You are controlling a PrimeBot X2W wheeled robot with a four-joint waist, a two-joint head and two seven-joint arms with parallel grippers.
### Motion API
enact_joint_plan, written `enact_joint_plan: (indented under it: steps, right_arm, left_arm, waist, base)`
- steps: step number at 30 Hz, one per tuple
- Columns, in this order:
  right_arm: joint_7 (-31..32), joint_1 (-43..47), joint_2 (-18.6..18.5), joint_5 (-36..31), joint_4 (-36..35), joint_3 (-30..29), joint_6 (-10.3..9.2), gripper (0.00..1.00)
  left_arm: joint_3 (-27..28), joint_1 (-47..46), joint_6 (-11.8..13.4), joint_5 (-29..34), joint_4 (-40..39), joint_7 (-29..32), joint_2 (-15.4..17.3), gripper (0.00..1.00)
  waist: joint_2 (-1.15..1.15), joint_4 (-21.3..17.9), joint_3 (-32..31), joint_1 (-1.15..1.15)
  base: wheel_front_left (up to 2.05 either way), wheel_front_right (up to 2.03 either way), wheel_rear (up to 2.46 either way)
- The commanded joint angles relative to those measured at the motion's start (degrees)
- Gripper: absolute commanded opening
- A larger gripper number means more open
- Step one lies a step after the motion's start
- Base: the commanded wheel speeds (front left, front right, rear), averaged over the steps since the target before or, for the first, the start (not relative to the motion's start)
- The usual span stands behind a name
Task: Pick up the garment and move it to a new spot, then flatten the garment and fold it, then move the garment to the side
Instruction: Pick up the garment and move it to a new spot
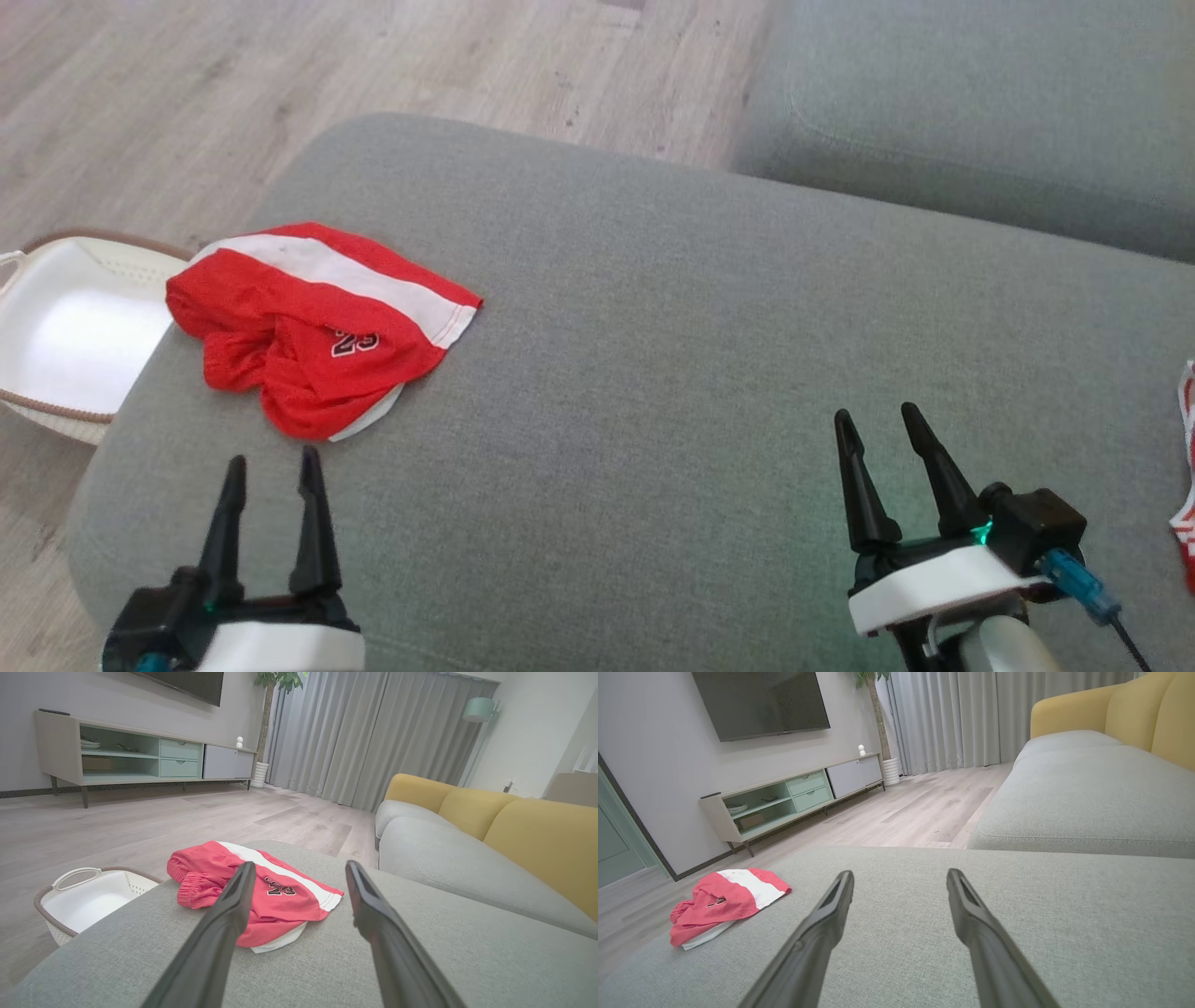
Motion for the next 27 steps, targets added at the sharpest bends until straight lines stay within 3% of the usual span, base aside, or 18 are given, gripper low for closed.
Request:
enact_joint_plan:
  steps: [1,7,14,19,24,27]
  right_arm:
    - [-0.6,-1.2,-0.2,-0.4,-1.9,1.2,0.39,1.0]
    - [-0.6,-2.8,-0.2,-2.2,-2.7,0.1,0.39,1.0]
    - [-0.6,-5.1,-0.2,-5.8,-3.4,-2.7,0.39,1.0]
    - [-0.6,-6.5,-0.2,-8.1,-4.1,-4.8,0.39,1.0]
    - [-0.6,-7.9,-0.4,-9.4,-4.9,-5.5,0.39,1.0]
    - [-0.6,-8.3,-0.5,-9.5,-5.4,-5.5,0.39,1.0]
  left_arm:
    - [2.4,-2.5,0.1,0.2,-1.5,-0.3,0.0,1.0]
    - [5.0,-6.8,0.1,1.5,0.1,-0.3,1.1,1.0]
    - [1.0,-17.5,0.1,2.2,11.9,1.0,9.3,1.0]
    - [-6.4,-28.1,0.1,-2.2,20.8,6.7,15.4,1.0]
    - [-18.7,-36.5,0.1,-7.9,26.3,11.4,22.0,1.0]
    - [-22.1,-39.1,0.1,-10.8,29.1,14.3,24.0,1.0]
  waist:
    - [0.0,-0.3,0.7,0.0]
    - [0.0,-1.3,5.3,0.0]
    - [0.0,-2.8,11.3,0.0]
    - [0.0,-3.9,15.1,0.0]
    - [0.0,-5.6,18.1,0.0]
    - [0.0,-6.3,19.1,0.0]
  base:
    - [0.0,0.0,0.0]
    - [0.0,0.0,0.0]
    - [0.0,0.0,0.0]
    - [0.0,0.0,0.0]
    - [0.0,0.0,0.0]
    - [0.0,0.0,0.0]
